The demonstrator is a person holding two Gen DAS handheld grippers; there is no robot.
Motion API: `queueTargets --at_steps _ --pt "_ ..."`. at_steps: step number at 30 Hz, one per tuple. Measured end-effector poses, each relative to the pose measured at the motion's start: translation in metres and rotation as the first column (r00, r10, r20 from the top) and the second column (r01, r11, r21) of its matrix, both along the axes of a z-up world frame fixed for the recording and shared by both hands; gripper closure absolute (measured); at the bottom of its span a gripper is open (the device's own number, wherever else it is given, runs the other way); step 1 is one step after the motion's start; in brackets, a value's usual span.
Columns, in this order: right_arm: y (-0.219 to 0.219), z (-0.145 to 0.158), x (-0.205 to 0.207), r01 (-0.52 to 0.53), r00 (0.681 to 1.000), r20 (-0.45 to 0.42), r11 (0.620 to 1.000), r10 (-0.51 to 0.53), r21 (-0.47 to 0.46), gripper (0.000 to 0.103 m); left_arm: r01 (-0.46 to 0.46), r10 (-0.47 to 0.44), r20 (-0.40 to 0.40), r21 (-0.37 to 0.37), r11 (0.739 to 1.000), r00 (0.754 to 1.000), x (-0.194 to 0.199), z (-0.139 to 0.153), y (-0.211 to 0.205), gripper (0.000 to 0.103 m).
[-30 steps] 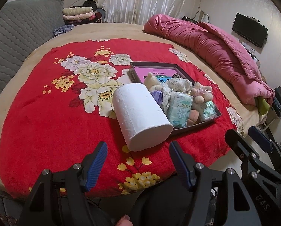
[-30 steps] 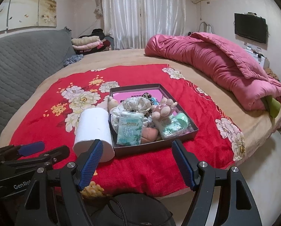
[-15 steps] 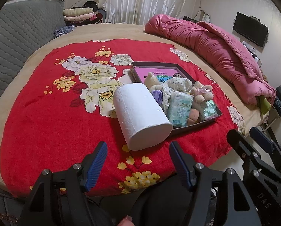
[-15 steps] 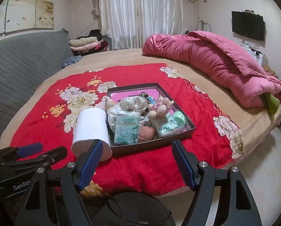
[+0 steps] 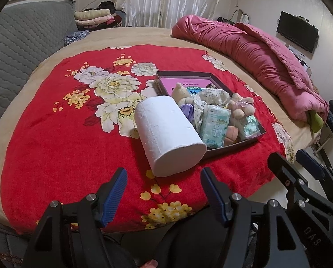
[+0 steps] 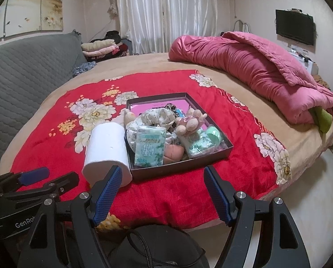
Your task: Organize soft objects
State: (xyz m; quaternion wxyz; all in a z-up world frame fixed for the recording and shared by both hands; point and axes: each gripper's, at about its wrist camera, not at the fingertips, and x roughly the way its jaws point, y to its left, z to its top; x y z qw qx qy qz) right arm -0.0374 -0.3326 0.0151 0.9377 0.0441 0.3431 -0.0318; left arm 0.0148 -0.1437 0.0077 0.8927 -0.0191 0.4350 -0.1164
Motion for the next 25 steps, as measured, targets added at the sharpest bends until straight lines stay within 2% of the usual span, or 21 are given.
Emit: queueTargets --at_steps 17,25 --pt "-0.003 -0.013 0.008 -0.010 0.999 -0.048 1.000 0.009 -0.015 0.027 -0.043 0.044 -0.021 0.037 0.998 0.999 0.009 -0.012 0.009 0.035" --pt "-0.014 -0.025 0.018 0.001 0.997 -0.080 1.000 -0.002 -0.013 0.027 -0.070 0.071 -0.050 0.021 0.997 0.996 0.022 -0.024 0.021 0.035"
